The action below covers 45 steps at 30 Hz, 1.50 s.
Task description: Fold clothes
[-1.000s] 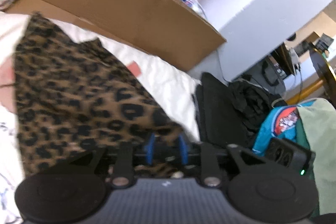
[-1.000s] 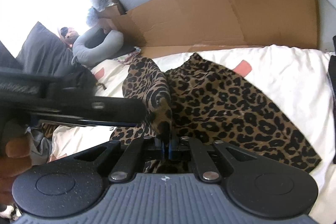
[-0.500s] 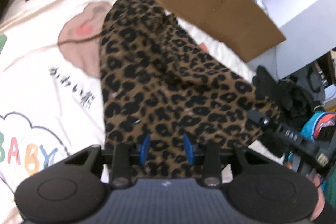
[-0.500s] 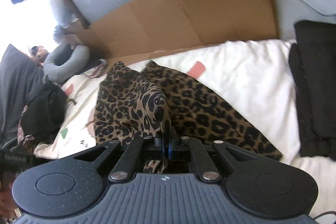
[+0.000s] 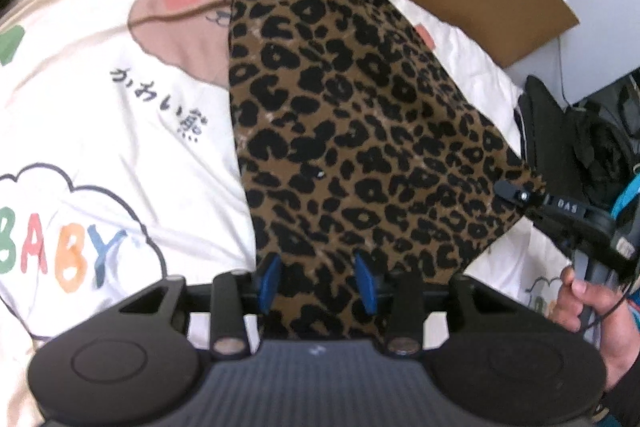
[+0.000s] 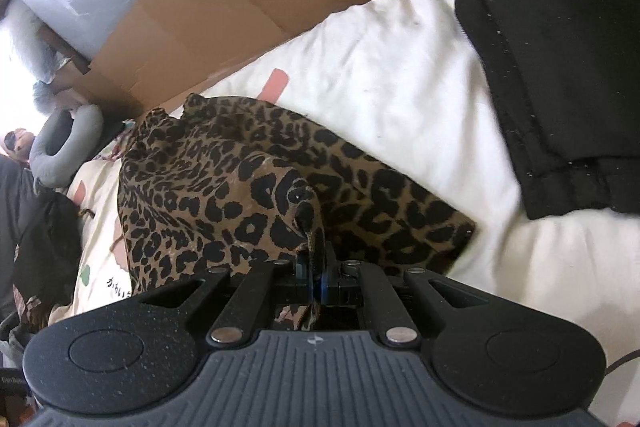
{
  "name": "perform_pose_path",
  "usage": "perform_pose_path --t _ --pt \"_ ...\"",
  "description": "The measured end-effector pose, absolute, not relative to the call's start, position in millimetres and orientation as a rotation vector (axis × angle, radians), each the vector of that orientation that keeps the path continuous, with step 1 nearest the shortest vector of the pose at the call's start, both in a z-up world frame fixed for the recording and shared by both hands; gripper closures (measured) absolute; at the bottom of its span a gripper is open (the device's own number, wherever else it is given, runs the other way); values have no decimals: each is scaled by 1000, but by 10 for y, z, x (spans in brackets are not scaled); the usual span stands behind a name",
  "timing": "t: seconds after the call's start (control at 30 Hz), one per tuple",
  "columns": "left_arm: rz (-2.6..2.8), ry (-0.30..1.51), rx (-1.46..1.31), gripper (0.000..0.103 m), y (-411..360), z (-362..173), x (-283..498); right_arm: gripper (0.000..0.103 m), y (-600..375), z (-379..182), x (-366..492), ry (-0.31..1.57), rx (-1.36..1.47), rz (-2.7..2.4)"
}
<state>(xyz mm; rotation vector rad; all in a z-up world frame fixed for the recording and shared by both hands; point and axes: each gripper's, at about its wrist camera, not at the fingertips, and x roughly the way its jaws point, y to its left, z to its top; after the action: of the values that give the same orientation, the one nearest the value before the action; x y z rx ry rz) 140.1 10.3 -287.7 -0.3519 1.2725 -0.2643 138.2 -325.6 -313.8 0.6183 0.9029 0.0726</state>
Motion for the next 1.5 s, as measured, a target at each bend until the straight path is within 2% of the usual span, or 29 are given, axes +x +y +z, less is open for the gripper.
perform_pose_path --t 0.4,0.57,0.7,0.83,0.9,0.93,1.2,1.5 --pt "-296 1316 -296 58 241 -3025 1290 101 -3461 -3269 1357 917 668 -1" --pt "-300 1325 -290 58 319 -3079 1263 93 -3509 -3318 1347 930 685 -27" --pt "-300 1333 -286 58 357 -3093 1246 92 -3516 -3296 1348 918 679 -31" --pt "-299 1335 -279 58 265 -3085 1249 93 -3556 -3292 1361 910 694 -28" --pt "-297 1337 -275 59 223 -3087 1256 96 -3558 -3269 1356 906 685 -19" --pt "-297 1338 -273 59 203 -3094 1262 101 -3551 -3247 1349 901 676 -14" --pt "-314 1343 -254 60 183 -3084 1262 102 -3568 -3012 1318 828 643 -6" --pt "-369 1386 -85 60 225 -3072 1248 100 -3519 -3331 1386 926 579 -16"
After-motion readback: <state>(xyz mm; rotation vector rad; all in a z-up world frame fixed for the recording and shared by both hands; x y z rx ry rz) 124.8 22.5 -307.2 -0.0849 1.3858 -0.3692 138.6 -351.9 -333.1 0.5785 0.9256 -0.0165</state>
